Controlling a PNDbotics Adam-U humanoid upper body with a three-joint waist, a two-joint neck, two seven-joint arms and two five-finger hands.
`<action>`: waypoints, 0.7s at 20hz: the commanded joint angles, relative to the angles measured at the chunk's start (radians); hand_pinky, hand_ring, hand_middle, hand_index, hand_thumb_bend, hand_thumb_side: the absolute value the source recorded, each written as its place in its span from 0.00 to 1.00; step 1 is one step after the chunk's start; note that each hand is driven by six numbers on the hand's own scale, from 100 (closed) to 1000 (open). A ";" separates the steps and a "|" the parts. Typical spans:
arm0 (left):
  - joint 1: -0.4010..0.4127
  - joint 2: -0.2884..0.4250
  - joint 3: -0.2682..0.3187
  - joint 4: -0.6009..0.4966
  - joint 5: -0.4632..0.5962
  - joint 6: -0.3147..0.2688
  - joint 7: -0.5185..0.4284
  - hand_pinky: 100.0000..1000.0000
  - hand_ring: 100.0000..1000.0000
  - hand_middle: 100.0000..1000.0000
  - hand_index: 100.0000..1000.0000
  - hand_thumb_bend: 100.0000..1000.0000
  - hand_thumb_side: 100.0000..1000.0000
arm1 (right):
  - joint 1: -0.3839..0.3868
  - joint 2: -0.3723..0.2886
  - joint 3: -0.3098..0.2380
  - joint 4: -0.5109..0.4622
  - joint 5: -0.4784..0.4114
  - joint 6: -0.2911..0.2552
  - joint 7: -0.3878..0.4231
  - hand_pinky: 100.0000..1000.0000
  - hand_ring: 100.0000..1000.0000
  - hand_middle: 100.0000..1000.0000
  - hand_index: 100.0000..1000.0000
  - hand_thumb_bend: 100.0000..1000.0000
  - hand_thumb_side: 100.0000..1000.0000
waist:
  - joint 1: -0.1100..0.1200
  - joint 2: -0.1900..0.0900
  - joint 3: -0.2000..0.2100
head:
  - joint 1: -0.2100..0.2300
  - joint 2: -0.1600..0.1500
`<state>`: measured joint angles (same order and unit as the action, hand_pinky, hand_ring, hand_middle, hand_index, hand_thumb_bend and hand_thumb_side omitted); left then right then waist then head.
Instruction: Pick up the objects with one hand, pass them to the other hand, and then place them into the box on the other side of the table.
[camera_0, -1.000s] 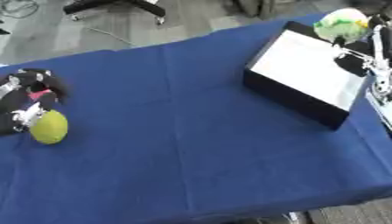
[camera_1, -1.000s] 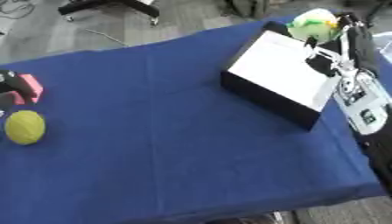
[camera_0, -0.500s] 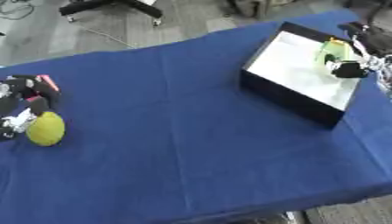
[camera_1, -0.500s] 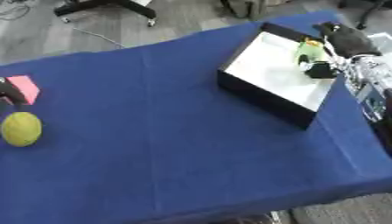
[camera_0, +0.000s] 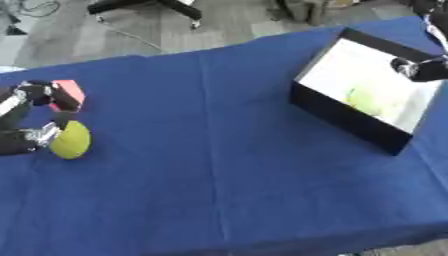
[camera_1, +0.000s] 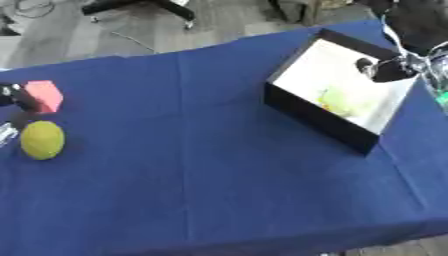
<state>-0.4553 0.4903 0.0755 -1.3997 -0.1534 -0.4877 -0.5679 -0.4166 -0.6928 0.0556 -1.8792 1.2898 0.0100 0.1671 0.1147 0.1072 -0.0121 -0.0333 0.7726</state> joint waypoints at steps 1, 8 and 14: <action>-0.035 0.083 0.013 0.006 -0.072 -0.033 0.057 0.66 0.49 0.54 0.68 0.00 0.24 | 0.002 0.059 -0.007 -0.110 0.034 -0.031 -0.084 0.82 0.72 0.81 0.89 0.32 0.00 | -0.001 -0.009 -0.004 | 0.042 -0.003; -0.115 0.182 -0.030 0.090 -0.386 -0.122 0.165 0.73 0.60 0.65 0.75 0.18 0.21 | 0.034 0.160 0.062 -0.121 -0.035 -0.124 -0.174 0.81 0.74 0.81 0.88 0.30 0.00 | 0.005 -0.015 -0.020 | 0.107 -0.003; -0.174 0.175 -0.067 0.272 -0.875 -0.144 0.232 0.78 0.72 0.77 0.88 0.48 0.41 | 0.049 0.165 0.084 -0.121 -0.097 -0.137 -0.162 0.81 0.75 0.80 0.88 0.22 0.00 | 0.004 -0.021 -0.030 | 0.120 -0.003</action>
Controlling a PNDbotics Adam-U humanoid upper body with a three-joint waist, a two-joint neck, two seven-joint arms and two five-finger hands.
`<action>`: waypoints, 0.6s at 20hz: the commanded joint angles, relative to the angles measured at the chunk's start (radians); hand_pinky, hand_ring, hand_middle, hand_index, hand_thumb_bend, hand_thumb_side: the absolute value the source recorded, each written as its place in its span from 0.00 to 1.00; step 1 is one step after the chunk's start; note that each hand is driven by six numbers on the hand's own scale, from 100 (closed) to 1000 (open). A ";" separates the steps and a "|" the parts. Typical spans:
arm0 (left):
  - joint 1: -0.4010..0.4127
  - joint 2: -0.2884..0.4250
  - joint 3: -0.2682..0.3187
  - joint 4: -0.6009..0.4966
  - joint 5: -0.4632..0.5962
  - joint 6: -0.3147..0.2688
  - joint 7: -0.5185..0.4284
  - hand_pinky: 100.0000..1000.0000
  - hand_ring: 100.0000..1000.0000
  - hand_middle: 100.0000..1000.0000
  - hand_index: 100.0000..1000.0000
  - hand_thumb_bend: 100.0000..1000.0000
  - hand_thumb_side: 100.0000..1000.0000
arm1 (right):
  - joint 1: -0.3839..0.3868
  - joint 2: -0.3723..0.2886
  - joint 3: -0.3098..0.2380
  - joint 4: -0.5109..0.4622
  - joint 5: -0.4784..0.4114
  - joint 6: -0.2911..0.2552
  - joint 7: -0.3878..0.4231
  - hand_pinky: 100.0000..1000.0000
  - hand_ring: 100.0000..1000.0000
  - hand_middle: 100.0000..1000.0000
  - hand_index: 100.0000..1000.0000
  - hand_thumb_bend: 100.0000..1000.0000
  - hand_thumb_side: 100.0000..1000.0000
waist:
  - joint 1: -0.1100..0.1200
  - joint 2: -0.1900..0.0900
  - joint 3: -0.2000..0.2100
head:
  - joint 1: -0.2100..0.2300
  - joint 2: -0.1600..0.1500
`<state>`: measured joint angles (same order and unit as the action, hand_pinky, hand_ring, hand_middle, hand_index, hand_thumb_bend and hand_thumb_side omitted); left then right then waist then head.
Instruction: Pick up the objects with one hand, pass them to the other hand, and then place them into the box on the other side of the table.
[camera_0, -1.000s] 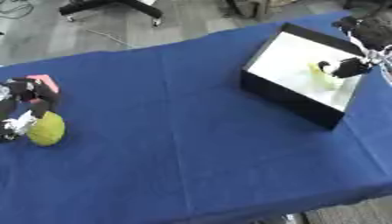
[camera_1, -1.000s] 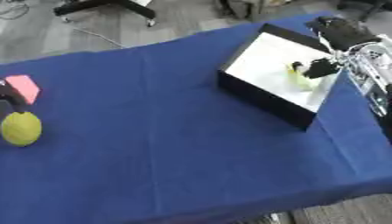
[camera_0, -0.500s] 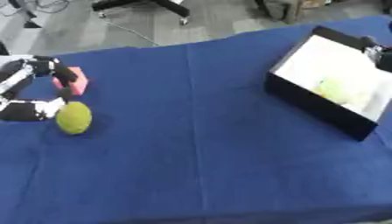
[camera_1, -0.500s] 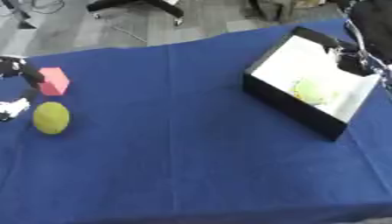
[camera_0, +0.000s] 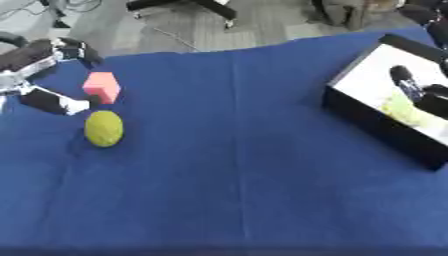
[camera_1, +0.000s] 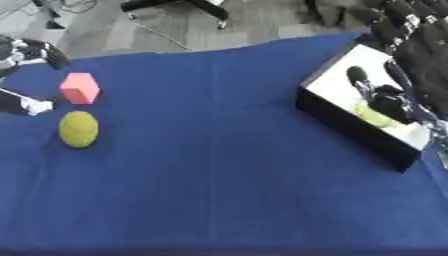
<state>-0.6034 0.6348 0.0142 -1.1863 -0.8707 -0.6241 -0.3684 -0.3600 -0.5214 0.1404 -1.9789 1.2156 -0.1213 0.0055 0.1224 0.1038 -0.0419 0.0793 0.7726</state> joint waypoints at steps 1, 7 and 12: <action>-0.030 0.024 -0.009 0.088 -0.213 -0.014 0.045 0.79 0.73 0.78 0.89 0.49 0.42 | -0.007 -0.007 -0.002 -0.021 -0.028 -0.005 -0.002 0.81 0.75 0.80 0.88 0.22 0.00 | -0.004 -0.017 -0.001 | 0.007 -0.003; -0.038 -0.010 -0.008 0.206 -0.415 -0.029 0.105 0.80 0.78 0.83 0.93 0.57 0.45 | -0.005 -0.008 -0.006 -0.021 -0.047 0.001 -0.005 0.81 0.75 0.80 0.89 0.15 0.00 | -0.008 -0.013 -0.006 | 0.002 -0.003; -0.030 -0.034 0.013 0.243 -0.439 0.033 0.269 0.77 0.74 0.80 0.91 0.46 0.37 | -0.002 -0.007 -0.007 -0.021 -0.060 0.006 -0.004 0.81 0.76 0.80 0.89 0.11 0.00 | -0.010 -0.011 -0.006 | 0.000 -0.003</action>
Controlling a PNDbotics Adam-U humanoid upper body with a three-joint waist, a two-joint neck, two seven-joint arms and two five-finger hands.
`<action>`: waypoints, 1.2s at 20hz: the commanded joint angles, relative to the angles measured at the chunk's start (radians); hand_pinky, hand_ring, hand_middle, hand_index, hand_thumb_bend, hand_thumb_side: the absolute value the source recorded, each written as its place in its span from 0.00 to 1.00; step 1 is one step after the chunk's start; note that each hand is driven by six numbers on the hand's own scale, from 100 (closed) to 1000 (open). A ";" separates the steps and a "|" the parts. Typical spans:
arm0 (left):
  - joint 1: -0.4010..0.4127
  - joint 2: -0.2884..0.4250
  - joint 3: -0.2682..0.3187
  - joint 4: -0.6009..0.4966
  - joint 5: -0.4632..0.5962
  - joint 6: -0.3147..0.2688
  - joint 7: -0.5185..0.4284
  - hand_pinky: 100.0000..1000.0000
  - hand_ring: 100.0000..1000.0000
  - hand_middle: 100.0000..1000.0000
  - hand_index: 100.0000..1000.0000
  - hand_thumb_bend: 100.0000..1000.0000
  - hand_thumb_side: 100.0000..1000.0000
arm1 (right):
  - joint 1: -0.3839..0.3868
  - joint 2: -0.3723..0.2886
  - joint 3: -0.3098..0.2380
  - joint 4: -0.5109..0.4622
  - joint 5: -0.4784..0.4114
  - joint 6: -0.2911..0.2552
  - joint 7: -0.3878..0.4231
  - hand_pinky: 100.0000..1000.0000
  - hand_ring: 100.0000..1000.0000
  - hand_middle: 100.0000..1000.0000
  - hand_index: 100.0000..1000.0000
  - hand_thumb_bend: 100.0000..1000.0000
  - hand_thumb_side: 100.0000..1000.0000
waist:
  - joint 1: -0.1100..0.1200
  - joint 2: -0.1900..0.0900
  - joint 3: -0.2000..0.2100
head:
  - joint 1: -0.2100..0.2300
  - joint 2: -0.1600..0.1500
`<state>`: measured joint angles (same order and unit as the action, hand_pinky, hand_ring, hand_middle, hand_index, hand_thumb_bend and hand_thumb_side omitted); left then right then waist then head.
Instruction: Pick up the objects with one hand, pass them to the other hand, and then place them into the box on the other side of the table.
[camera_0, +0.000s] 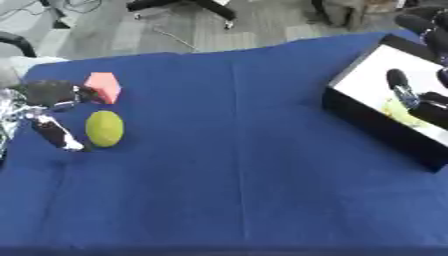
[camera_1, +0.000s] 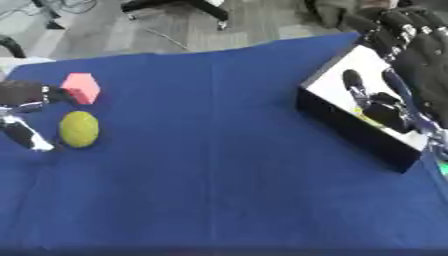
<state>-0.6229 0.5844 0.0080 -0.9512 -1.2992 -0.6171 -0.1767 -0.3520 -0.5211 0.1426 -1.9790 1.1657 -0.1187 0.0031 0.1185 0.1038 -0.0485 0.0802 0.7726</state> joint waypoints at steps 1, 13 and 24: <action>-0.008 0.011 0.020 0.015 -0.013 0.039 0.115 0.77 0.74 0.80 0.91 0.46 0.36 | -0.009 -0.007 -0.009 -0.021 -0.012 0.003 -0.001 0.81 0.76 0.80 0.89 0.09 0.00 | -0.007 -0.011 0.001 | -0.001 -0.003; -0.003 -0.042 0.020 0.142 -0.132 0.091 0.223 0.71 0.65 0.72 0.83 0.41 0.38 | 0.002 -0.001 -0.010 -0.021 -0.035 0.011 -0.005 0.81 0.76 0.79 0.89 0.00 0.00 | -0.014 -0.008 -0.005 | 0.004 -0.003; 0.008 -0.039 0.049 0.062 0.098 0.101 0.373 0.49 0.33 0.35 0.49 0.00 0.16 | 0.008 0.001 -0.006 -0.021 -0.059 0.015 -0.013 0.80 0.76 0.79 0.88 0.00 0.00 | -0.013 -0.008 -0.004 | 0.000 -0.003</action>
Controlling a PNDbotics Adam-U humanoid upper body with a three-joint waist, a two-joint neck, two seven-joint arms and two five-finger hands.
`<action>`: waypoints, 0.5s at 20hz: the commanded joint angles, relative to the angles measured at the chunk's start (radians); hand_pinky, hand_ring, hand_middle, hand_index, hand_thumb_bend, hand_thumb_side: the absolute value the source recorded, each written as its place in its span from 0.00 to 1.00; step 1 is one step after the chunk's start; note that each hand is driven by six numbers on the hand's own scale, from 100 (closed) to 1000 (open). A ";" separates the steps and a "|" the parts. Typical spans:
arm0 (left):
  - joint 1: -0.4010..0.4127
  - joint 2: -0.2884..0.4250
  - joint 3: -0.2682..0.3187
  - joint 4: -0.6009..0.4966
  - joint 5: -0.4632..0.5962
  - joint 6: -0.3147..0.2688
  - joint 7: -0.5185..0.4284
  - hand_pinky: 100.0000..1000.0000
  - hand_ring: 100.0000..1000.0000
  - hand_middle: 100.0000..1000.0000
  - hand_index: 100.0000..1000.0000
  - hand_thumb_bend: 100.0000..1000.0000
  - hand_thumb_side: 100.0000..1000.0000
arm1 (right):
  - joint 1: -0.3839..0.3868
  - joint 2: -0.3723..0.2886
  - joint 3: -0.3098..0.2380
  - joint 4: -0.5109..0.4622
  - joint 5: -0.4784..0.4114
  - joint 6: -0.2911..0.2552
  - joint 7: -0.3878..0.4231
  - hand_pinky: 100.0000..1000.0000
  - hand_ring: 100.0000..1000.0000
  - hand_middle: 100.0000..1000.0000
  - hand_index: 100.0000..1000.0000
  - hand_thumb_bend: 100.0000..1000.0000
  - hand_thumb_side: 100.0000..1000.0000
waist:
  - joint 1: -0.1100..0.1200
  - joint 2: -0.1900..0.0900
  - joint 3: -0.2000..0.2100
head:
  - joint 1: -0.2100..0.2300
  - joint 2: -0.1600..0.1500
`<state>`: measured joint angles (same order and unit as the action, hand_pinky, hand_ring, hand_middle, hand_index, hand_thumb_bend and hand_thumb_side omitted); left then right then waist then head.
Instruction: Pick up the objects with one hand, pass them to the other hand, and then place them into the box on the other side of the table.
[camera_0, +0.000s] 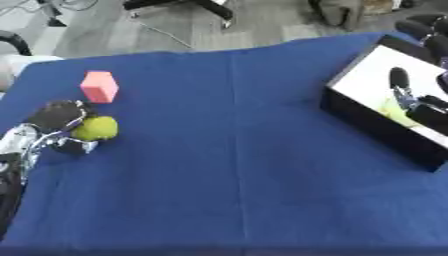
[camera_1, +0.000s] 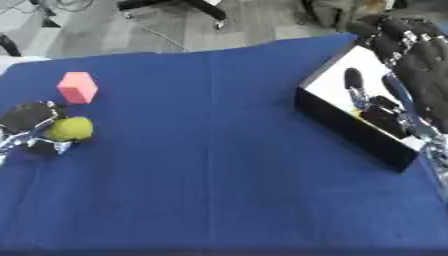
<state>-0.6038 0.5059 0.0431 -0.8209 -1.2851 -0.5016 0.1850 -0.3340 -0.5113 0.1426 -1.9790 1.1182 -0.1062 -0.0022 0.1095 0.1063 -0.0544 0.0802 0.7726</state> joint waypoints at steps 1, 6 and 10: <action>-0.008 0.044 0.012 -0.102 0.130 -0.026 -0.003 0.49 0.33 0.35 0.49 0.00 0.16 | -0.012 -0.010 -0.003 -0.021 -0.016 0.000 -0.009 0.80 0.76 0.79 0.88 0.00 0.00 | -0.004 -0.011 0.003 | -0.001 -0.003; 0.009 0.050 -0.036 -0.319 0.471 -0.110 -0.161 0.47 0.31 0.32 0.46 0.00 0.16 | -0.041 -0.012 0.050 -0.021 -0.073 -0.048 -0.017 0.79 0.77 0.79 0.90 0.00 0.00 | -0.002 -0.014 0.012 | -0.006 -0.003; 0.005 0.031 -0.106 -0.463 0.783 -0.125 -0.386 0.47 0.32 0.32 0.46 0.00 0.17 | -0.093 -0.001 0.120 -0.021 -0.149 -0.115 -0.035 0.81 0.79 0.84 0.97 0.09 0.00 | -0.002 -0.016 0.015 | -0.013 -0.003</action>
<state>-0.5806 0.5132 -0.0500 -1.2251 -0.5927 -0.6204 -0.1415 -0.4091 -0.5057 0.2490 -1.9790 0.9935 -0.2006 -0.0313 0.1102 0.1058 -0.0412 0.0699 0.7726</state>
